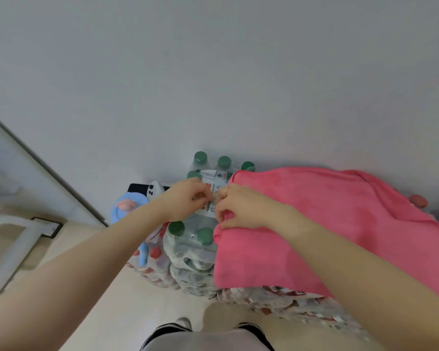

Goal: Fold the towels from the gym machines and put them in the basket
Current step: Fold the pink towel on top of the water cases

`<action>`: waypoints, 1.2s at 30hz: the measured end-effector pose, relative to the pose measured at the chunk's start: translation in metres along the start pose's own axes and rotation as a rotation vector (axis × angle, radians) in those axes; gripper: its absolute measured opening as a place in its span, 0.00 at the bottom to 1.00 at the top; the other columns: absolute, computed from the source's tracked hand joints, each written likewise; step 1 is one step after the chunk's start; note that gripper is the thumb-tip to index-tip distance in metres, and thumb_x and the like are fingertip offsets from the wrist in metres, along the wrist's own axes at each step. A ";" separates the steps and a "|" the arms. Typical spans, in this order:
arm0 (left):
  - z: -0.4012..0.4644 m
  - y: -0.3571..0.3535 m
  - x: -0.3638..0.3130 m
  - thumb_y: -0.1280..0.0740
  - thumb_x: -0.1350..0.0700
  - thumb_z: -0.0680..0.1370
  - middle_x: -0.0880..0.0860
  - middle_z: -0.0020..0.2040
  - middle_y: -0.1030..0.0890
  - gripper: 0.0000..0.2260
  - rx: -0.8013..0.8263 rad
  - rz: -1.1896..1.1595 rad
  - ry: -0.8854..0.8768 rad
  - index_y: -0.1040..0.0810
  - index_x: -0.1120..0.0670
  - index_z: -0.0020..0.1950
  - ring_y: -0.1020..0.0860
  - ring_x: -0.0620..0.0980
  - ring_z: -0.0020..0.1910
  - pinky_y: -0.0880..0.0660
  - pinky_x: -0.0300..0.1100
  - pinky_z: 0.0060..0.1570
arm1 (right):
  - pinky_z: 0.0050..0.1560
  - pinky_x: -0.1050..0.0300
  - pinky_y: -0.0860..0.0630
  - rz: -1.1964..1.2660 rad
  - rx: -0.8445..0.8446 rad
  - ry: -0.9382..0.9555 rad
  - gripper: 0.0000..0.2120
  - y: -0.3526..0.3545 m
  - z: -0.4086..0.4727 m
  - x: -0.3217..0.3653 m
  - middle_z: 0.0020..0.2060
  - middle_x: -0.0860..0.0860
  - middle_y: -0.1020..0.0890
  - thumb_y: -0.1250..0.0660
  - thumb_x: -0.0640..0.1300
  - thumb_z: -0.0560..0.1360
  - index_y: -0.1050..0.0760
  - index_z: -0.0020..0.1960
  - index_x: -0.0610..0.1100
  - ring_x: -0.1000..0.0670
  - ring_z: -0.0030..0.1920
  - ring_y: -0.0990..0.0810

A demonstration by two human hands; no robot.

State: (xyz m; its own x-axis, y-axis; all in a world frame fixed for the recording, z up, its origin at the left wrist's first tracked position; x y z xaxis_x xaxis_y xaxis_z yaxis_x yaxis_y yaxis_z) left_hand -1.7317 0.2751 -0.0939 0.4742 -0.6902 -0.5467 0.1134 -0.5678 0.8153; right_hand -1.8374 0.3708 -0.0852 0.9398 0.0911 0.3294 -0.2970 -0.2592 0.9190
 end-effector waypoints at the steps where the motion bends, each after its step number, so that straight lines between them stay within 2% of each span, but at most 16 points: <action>1: 0.000 -0.001 0.000 0.37 0.57 0.77 0.50 0.48 0.27 0.07 0.016 -0.018 -0.013 0.21 0.55 0.51 0.27 0.48 0.47 0.34 0.34 0.47 | 0.49 0.54 0.31 -0.025 0.000 -0.010 0.06 -0.001 0.001 -0.001 0.44 0.55 0.27 0.31 0.50 0.71 0.21 0.43 0.48 0.52 0.47 0.32; 3: 0.000 -0.004 0.000 0.37 0.51 0.77 0.51 0.48 0.27 0.10 0.058 -0.072 -0.021 0.21 0.55 0.49 0.28 0.48 0.47 0.34 0.34 0.46 | 0.49 0.53 0.31 0.024 -0.049 -0.037 0.04 0.002 0.003 -0.003 0.42 0.54 0.25 0.30 0.47 0.70 0.20 0.40 0.47 0.53 0.44 0.32; 6: -0.001 -0.004 0.001 0.43 0.35 0.70 0.57 0.44 0.25 0.28 0.110 -0.319 0.018 0.23 0.60 0.47 0.27 0.51 0.45 0.30 0.47 0.51 | 0.44 0.56 0.29 0.303 -0.253 -0.159 0.03 0.025 0.004 -0.007 0.37 0.53 0.22 0.28 0.40 0.66 0.20 0.35 0.46 0.57 0.37 0.27; 7: -0.003 -0.003 0.002 0.43 0.33 0.69 0.58 0.44 0.23 0.29 0.119 -0.407 0.027 0.23 0.58 0.47 0.26 0.52 0.45 0.29 0.49 0.53 | 0.41 0.60 0.30 0.391 -0.337 -0.217 0.05 0.034 0.004 -0.009 0.34 0.55 0.23 0.28 0.39 0.67 0.21 0.35 0.47 0.61 0.34 0.27; 8: -0.004 -0.003 0.001 0.41 0.35 0.70 0.58 0.44 0.22 0.26 0.137 -0.488 0.019 0.22 0.57 0.47 0.24 0.52 0.45 0.28 0.49 0.53 | 0.39 0.63 0.32 0.455 -0.422 -0.267 0.07 0.043 0.004 -0.012 0.32 0.57 0.24 0.29 0.39 0.68 0.23 0.35 0.48 0.63 0.32 0.28; 10: -0.007 -0.001 -0.001 0.39 0.48 0.78 0.54 0.40 0.20 0.13 0.153 -0.675 0.007 0.23 0.56 0.43 0.21 0.46 0.41 0.26 0.43 0.50 | 0.37 0.68 0.34 0.530 -0.551 -0.324 0.08 0.058 0.006 -0.016 0.31 0.59 0.26 0.32 0.38 0.72 0.27 0.37 0.48 0.65 0.30 0.28; 12: -0.010 0.003 0.000 0.41 0.58 0.80 0.50 0.37 0.19 0.09 0.133 -0.839 0.019 0.26 0.56 0.40 0.20 0.42 0.36 0.24 0.38 0.45 | 0.34 0.70 0.35 0.643 -0.619 -0.334 0.10 0.069 0.011 -0.017 0.29 0.58 0.26 0.35 0.37 0.74 0.30 0.37 0.49 0.64 0.26 0.29; 15: -0.010 0.009 0.005 0.41 0.58 0.80 0.49 0.41 0.19 0.06 0.081 -0.965 0.012 0.28 0.55 0.44 0.19 0.43 0.40 0.24 0.38 0.47 | 0.22 0.70 0.36 0.801 -0.621 -0.338 0.11 0.082 0.022 -0.011 0.22 0.56 0.27 0.42 0.38 0.79 0.34 0.39 0.48 0.60 0.18 0.31; 17: -0.009 0.012 0.007 0.40 0.56 0.79 0.49 0.48 0.21 0.05 0.048 -1.000 -0.006 0.28 0.54 0.54 0.21 0.44 0.46 0.24 0.36 0.51 | 0.20 0.67 0.34 0.891 -0.601 -0.336 0.10 0.090 0.030 -0.003 0.27 0.50 0.27 0.46 0.40 0.81 0.36 0.41 0.48 0.58 0.17 0.29; 19: -0.006 0.016 0.003 0.39 0.57 0.79 0.48 0.50 0.22 0.11 0.042 -0.996 -0.041 0.29 0.54 0.61 0.22 0.42 0.48 0.24 0.32 0.51 | 0.20 0.64 0.33 0.882 -0.591 -0.319 0.09 0.097 0.039 0.004 0.29 0.49 0.28 0.47 0.42 0.81 0.36 0.42 0.49 0.58 0.18 0.30; 23: -0.003 0.019 -0.002 0.38 0.55 0.78 0.48 0.48 0.18 0.07 0.110 -1.079 -0.020 0.24 0.53 0.54 0.20 0.45 0.48 0.23 0.36 0.51 | 0.32 0.67 0.32 0.636 -0.549 -0.304 0.04 0.100 0.053 0.008 0.34 0.54 0.28 0.37 0.46 0.77 0.32 0.44 0.50 0.61 0.28 0.30; 26: -0.008 0.023 0.008 0.37 0.55 0.78 0.47 0.45 0.17 0.06 0.109 -1.100 0.001 0.22 0.52 0.52 0.18 0.44 0.44 0.22 0.37 0.47 | 0.39 0.74 0.35 0.293 -0.440 -0.311 0.16 0.094 0.055 0.007 0.42 0.57 0.27 0.29 0.42 0.69 0.29 0.54 0.46 0.58 0.39 0.30; 28: -0.014 0.027 0.021 0.36 0.57 0.77 0.50 0.48 0.17 0.08 0.119 -1.096 0.011 0.23 0.55 0.55 0.18 0.46 0.45 0.22 0.37 0.47 | 0.40 0.72 0.36 0.174 -0.420 -0.305 0.17 0.089 0.057 0.005 0.44 0.56 0.27 0.35 0.33 0.69 0.28 0.58 0.40 0.53 0.44 0.30; 31: -0.027 0.034 0.043 0.36 0.62 0.76 0.53 0.46 0.18 0.08 0.160 -1.153 0.060 0.23 0.57 0.54 0.18 0.45 0.41 0.21 0.36 0.43 | 0.51 0.60 0.34 0.097 -0.470 -0.347 0.17 0.082 0.067 0.001 0.51 0.43 0.20 0.42 0.29 0.69 0.24 0.54 0.36 0.45 0.53 0.24; 34: -0.039 0.039 0.055 0.35 0.63 0.76 0.55 0.49 0.18 0.10 0.249 -1.107 0.093 0.24 0.60 0.57 0.18 0.48 0.42 0.21 0.41 0.49 | 0.52 0.56 0.30 0.071 -0.557 -0.431 0.15 0.081 0.081 -0.005 0.52 0.41 0.18 0.42 0.31 0.71 0.22 0.52 0.38 0.44 0.53 0.21; 36: -0.044 0.040 0.063 0.34 0.62 0.75 0.56 0.53 0.19 0.13 0.281 -1.072 0.116 0.25 0.59 0.60 0.19 0.50 0.48 0.22 0.43 0.55 | 0.47 0.58 0.27 0.106 -0.592 -0.486 0.12 0.080 0.092 -0.006 0.49 0.41 0.18 0.42 0.34 0.74 0.22 0.52 0.39 0.46 0.43 0.18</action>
State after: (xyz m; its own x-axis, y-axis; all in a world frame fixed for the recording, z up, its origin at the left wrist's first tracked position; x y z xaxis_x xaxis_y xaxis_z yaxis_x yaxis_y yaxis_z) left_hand -1.6588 0.2286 -0.0879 0.3294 0.2564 -0.9087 0.3180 -0.9363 -0.1488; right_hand -1.8510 0.2610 -0.0335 0.8293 -0.3736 0.4154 -0.3015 0.3267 0.8957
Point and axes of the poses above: each hand's wrist, its own z-axis towards the middle knuckle, its own y-axis out of the back of the hand, x = y × z, the point moved 3 cm from there along z, towards the middle knuckle
